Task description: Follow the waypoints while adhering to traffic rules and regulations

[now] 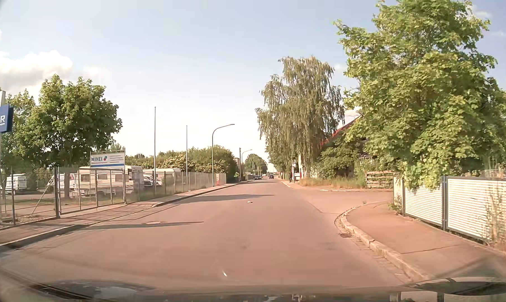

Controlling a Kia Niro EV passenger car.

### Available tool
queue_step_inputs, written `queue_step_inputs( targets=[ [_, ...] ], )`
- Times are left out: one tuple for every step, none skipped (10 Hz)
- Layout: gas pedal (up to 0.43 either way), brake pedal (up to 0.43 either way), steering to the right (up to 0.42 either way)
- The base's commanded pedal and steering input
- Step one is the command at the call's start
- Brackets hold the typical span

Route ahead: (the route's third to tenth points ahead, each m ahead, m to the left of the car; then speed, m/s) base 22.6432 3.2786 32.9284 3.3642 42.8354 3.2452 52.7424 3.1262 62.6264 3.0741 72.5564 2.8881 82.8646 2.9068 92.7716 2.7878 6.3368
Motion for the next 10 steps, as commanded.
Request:
queue_step_inputs(
  targets=[
    [0.000,0.110,-0.002],
    [0.000,0.104,-0.001],
    [0.000,0.104,-0.001],
    [0.000,0.104,-0.001],
    [0.000,0.104,-0.001],
    [0.000,0.110,-0.001],
    [0.000,0.110,-0.001],
    [0.000,0.110,-0.001],
    [0.000,0.110,-0.001],
    [0.000,0.122,-0.001]
  ],
)
